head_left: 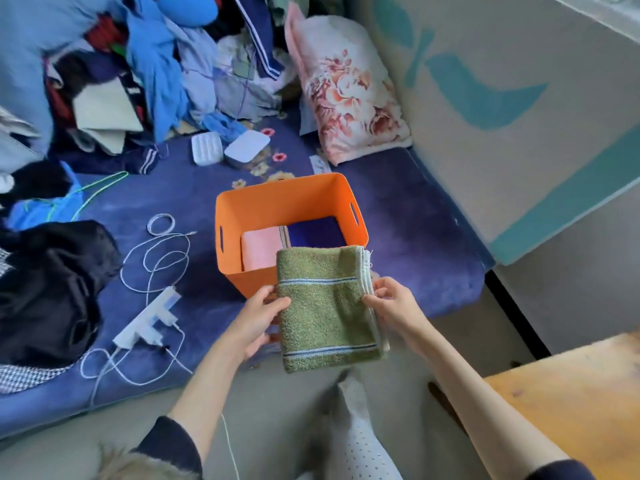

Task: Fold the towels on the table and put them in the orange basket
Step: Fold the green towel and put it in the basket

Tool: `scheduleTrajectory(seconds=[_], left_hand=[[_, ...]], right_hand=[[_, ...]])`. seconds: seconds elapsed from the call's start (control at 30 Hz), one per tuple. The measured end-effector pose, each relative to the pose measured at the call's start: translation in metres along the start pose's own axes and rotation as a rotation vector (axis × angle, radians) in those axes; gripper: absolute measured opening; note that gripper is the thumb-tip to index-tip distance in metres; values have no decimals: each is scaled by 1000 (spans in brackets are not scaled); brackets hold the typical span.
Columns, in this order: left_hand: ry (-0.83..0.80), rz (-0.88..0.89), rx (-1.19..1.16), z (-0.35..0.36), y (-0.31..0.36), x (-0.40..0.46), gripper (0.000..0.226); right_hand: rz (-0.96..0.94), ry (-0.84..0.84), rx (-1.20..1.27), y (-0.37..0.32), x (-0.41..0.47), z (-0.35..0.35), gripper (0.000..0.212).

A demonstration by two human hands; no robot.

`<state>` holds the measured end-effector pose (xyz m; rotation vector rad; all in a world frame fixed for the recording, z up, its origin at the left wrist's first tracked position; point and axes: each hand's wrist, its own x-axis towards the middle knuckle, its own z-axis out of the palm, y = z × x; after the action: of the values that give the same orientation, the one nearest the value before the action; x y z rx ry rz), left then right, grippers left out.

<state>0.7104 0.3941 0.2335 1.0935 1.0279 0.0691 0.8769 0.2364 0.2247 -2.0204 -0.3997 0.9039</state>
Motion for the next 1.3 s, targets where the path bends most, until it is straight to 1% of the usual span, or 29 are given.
scheduleTrajectory(seconds=[0.1, 0.23, 0.4, 0.53, 0.67, 0.8, 0.93, 1.1, 1.23, 1.3], left_hand=[[52, 8, -9, -5, 27, 32, 16], [113, 1, 4, -8, 67, 92, 23], [187, -57, 54, -4, 92, 172, 21], [235, -161, 88, -4, 80, 240, 18], [244, -273, 92, -6, 58, 296, 29], [196, -340, 102, -9, 35, 339, 39], [185, -372, 79, -11, 16, 371, 43], [182, -375, 67, -10, 7, 393, 36], [148, -346, 99, -12, 4, 404, 43], [150, -319, 140, -14, 1, 408, 45]], right_hand=[[-13, -42, -21, -22, 47, 2, 13], [-42, -48, -46, -52, 121, 4, 11], [3, -95, -195, -76, 208, 13, 14], [111, -170, -352, -69, 266, 31, 11], [183, -205, -451, -48, 311, 54, 10], [239, -190, -508, -30, 343, 71, 9], [284, -152, -578, -16, 366, 85, 30], [349, -125, -659, -11, 382, 99, 35], [417, -74, -756, -8, 387, 110, 44], [422, -43, -785, -7, 388, 114, 46]])
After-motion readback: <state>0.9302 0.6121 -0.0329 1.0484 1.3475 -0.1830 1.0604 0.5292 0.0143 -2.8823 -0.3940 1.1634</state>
